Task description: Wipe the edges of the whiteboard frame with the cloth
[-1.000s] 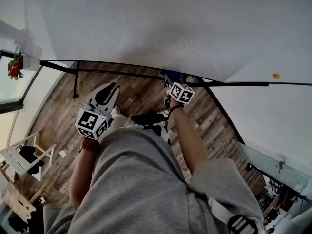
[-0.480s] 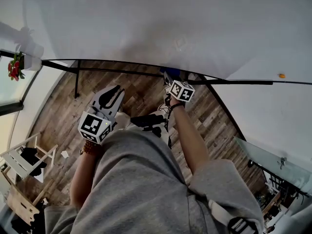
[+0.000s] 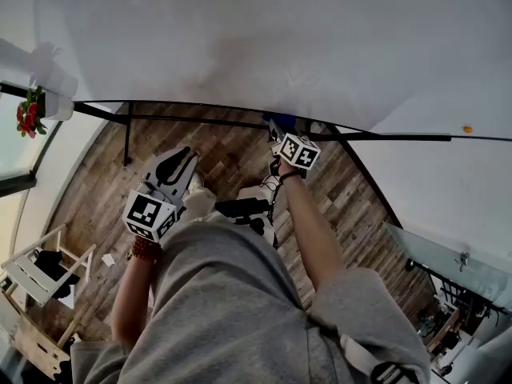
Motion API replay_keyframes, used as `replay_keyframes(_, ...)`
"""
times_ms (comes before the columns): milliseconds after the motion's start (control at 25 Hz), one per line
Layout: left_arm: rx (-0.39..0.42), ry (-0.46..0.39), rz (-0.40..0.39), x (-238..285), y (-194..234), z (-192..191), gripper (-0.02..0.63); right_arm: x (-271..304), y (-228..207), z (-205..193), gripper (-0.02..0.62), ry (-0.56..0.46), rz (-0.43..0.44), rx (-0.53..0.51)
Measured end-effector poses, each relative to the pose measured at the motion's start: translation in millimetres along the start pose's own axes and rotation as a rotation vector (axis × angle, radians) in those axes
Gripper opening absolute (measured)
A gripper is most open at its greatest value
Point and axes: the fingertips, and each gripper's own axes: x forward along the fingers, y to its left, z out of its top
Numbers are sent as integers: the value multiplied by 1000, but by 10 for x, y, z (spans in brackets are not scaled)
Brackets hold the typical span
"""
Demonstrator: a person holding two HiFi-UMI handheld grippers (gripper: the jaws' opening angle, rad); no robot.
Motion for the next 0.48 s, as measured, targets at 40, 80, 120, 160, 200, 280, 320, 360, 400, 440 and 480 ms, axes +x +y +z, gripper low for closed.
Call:
replay_keyframes(40, 3, -7, 4, -43, 46, 24, 75, 9, 30, -11, 158, -1, -8, 6)
replay_keyframes(80, 3, -14, 10, -83, 96, 53, 75, 17, 58, -25, 158, -1, -15, 10)
replay_keyframes(120, 0, -21, 14, -115, 146, 82, 75, 27, 86, -35, 157, -1, -19, 12)
replay_keyframes(160, -2, -27, 15, -143, 194, 108, 75, 40, 114, -41, 158, -2, -22, 13)
replay_keyframes(200, 1, -29, 14, -171, 238, 128, 75, 57, 144, -49, 157, -4, -24, 13)
replay_keyframes(280, 11, -28, 8, -235, 307, 141, 75, 93, 215, -80, 158, -8, -26, 15)
replay_keyframes(320, 16, -24, 4, -263, 333, 134, 75, 106, 252, -99, 157, -10, -26, 18)
replay_keyframes(360, 19, -21, 1, -280, 355, 122, 75, 119, 286, -110, 157, -13, -25, 22)
replay_keyframes(400, 20, -16, -1, -292, 376, 109, 75, 134, 319, -112, 157, -18, -23, 27)
replay_keyframes(440, 18, -13, -3, -307, 392, 98, 75, 149, 351, -113, 157, -23, -22, 31)
replay_keyframes(480, 13, -13, -4, -331, 400, 90, 75, 158, 378, -120, 157, -26, -23, 33)
